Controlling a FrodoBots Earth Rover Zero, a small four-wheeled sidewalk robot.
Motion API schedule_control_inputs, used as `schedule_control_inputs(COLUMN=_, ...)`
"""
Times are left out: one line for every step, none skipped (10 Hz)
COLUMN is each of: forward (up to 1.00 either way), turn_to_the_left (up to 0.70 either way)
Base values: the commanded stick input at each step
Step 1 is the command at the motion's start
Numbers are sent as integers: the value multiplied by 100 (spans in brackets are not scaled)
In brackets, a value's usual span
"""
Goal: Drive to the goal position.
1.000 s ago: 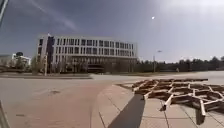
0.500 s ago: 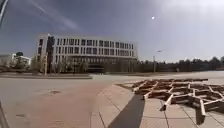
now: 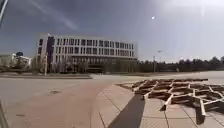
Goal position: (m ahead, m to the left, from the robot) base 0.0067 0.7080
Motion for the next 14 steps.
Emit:
schedule_control_inputs(forward=5, turn_to_the_left=0)
schedule_control_inputs(forward=5, turn_to_the_left=0)
schedule_control_inputs(forward=5, turn_to_the_left=0)
schedule_control_inputs(forward=5, turn_to_the_left=0)
schedule_control_inputs(forward=5, turn_to_the_left=0)
schedule_control_inputs(forward=5, turn_to_the_left=0)
schedule_control_inputs(forward=5, turn_to_the_left=0)
schedule_control_inputs(forward=5, turn_to_the_left=0)
schedule_control_inputs(forward=5, turn_to_the_left=0)
schedule_control_inputs(forward=5, turn_to_the_left=0)
schedule_control_inputs(forward=5, turn_to_the_left=0)
schedule_control_inputs(forward=5, turn_to_the_left=0)
schedule_control_inputs(forward=5, turn_to_the_left=0)
schedule_control_inputs(forward=5, turn_to_the_left=0)
